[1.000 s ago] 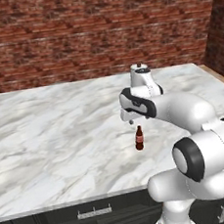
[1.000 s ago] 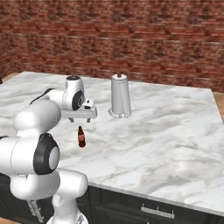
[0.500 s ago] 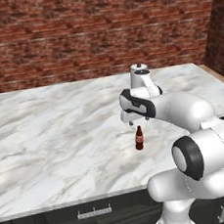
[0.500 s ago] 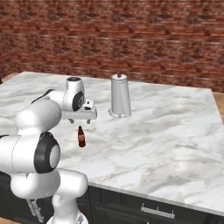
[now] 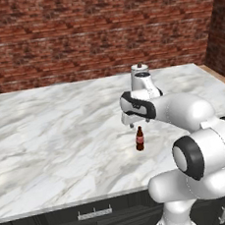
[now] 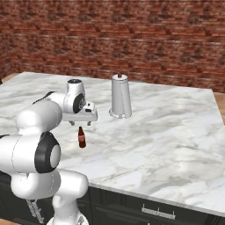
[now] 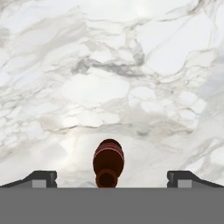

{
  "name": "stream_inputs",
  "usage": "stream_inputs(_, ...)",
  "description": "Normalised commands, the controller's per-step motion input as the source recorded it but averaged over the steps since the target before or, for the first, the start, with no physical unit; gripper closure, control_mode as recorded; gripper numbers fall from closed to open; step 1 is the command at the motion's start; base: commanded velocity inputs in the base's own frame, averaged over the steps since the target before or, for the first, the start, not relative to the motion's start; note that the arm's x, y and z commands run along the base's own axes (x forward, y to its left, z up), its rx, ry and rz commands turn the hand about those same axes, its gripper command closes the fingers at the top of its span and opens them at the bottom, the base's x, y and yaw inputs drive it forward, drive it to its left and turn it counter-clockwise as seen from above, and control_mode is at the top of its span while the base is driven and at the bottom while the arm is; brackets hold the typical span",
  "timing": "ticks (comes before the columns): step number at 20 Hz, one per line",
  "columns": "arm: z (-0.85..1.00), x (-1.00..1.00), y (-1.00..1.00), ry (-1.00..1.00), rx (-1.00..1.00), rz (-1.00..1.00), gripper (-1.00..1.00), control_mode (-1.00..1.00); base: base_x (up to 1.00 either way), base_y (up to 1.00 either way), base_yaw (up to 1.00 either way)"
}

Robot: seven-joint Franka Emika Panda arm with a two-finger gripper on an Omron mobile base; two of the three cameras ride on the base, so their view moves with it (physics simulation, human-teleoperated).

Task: Place the large bottle from the dining counter next to the other large bottle outside the sink, and place the small bottle from the dining counter next to the other small bottle inside the sink.

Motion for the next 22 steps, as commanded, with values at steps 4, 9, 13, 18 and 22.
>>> stream_inputs(4,-0.09,0.00,0.00,0.00,0.00,0.01,-1.00,-1.00,0.00,0.00,0.00)
stream_inputs(9,-0.07,0.00,0.00,0.00,0.00,0.01,-1.00,-1.00,0.00,0.00,0.00)
stream_inputs(13,-0.04,0.00,0.00,0.00,0.00,0.01,-1.00,-1.00,0.00,0.00,0.00)
stream_inputs(18,-0.04,0.00,0.01,0.00,0.00,0.00,-1.00,-1.00,0.00,0.00,0.00)
stream_inputs(22,-0.03,-0.04,0.04,0.00,0.00,0.00,-1.00,-1.00,0.00,0.00,0.00)
